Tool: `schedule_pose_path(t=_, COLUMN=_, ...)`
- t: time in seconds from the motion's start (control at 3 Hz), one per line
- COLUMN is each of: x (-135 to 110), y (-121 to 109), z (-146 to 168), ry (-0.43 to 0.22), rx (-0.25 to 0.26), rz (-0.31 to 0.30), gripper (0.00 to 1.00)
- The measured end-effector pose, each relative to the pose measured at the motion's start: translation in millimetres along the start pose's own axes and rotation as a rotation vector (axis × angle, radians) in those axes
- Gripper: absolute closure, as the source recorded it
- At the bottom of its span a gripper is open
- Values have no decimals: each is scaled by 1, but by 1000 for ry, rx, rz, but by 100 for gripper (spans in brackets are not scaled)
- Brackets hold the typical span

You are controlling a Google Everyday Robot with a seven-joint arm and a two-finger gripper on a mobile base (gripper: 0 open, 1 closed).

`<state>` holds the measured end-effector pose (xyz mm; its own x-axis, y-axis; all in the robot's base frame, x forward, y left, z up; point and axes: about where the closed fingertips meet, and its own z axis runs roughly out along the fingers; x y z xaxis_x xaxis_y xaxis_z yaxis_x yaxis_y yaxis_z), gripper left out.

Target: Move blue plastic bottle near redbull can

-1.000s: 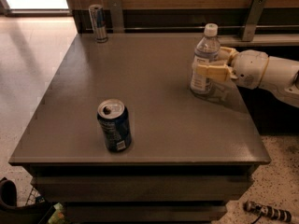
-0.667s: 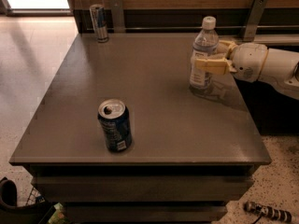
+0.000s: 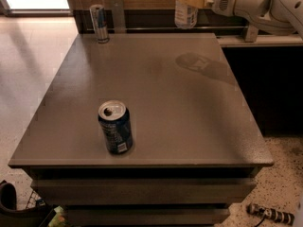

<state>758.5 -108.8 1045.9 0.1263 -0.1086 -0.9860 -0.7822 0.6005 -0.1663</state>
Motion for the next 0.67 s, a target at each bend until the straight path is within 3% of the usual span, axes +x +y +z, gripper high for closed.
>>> schedule_pose_path(t=0.33, x=-2, y=-18, z=79, ry=19, rx=17, rz=45, gripper=100)
schedule_pose_path(t=0.67, x=21, y=-12, z=145, ry=49, rx=-21, rz=116, gripper=100)
